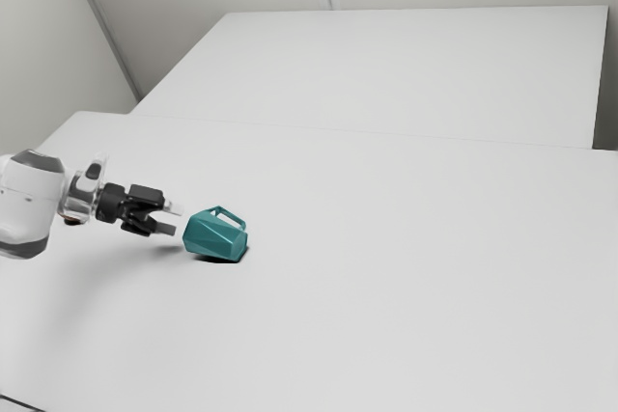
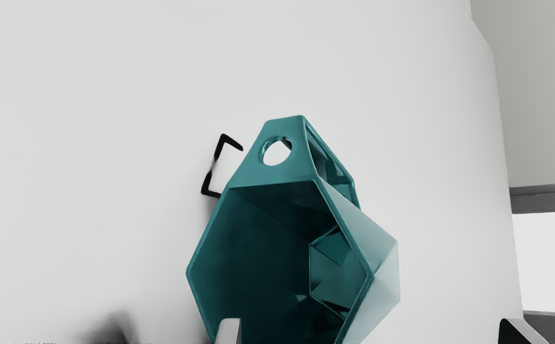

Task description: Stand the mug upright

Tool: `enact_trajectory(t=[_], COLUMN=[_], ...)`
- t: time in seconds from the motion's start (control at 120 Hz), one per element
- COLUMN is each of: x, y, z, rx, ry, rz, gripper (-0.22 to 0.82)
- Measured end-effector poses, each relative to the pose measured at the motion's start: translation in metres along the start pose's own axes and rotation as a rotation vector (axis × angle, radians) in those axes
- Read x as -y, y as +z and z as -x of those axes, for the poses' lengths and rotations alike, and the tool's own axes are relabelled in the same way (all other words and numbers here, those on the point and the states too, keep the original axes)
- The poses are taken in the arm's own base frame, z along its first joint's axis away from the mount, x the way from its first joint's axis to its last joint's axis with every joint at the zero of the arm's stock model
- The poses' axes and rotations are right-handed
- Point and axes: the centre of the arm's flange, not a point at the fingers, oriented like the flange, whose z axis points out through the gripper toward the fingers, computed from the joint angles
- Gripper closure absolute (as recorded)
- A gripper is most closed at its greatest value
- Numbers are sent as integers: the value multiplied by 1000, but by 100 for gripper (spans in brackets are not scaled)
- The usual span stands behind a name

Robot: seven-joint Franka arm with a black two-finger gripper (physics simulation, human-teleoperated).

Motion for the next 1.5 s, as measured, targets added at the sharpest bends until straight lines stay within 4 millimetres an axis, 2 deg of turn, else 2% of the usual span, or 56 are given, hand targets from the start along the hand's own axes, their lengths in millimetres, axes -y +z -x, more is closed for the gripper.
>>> enact_trajectory(t=[0.275,0.542,1.233,1.308,1.5], x=[3,8,1,-1,-2], y=[5,22,58,60,60], z=[-3,-5,-9,-10,-11], rx=[24,42,38,38,29], ry=[9,4,63,71,85], rz=[28,47,129,133,136], gripper=[2,2,2,8,39])
